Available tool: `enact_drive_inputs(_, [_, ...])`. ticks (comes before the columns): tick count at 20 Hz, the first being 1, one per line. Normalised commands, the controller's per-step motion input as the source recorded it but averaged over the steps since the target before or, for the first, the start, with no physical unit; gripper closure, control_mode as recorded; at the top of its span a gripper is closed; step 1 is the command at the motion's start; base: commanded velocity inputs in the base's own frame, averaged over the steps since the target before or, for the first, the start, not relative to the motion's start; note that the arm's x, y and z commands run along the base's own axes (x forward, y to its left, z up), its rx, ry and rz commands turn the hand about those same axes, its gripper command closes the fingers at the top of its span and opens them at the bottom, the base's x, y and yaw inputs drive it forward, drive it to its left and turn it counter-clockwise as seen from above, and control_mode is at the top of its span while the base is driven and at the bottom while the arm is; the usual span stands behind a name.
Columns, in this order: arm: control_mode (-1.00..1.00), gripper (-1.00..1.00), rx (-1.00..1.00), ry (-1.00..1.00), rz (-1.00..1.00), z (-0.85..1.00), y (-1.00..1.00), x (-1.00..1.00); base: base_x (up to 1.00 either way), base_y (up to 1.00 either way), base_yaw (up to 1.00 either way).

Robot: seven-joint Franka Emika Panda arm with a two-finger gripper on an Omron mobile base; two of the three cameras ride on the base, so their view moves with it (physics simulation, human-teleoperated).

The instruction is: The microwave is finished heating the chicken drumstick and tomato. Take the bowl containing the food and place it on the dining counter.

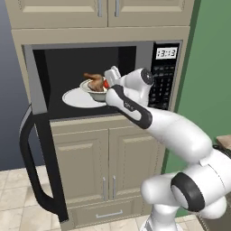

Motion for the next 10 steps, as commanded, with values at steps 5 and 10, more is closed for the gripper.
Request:
enact_drive_inputs(5, [-1.00, 1.00, 0.01, -0.05, 0.03, 0.64, 0.00, -1.00, 0.00, 0.00, 0.00])
enact_drive_inputs(10, [-1.00, 1.00, 0.00, 0.02, 0.12, 0.65, 0.00, -1.00, 0.00, 0.00, 0.00])
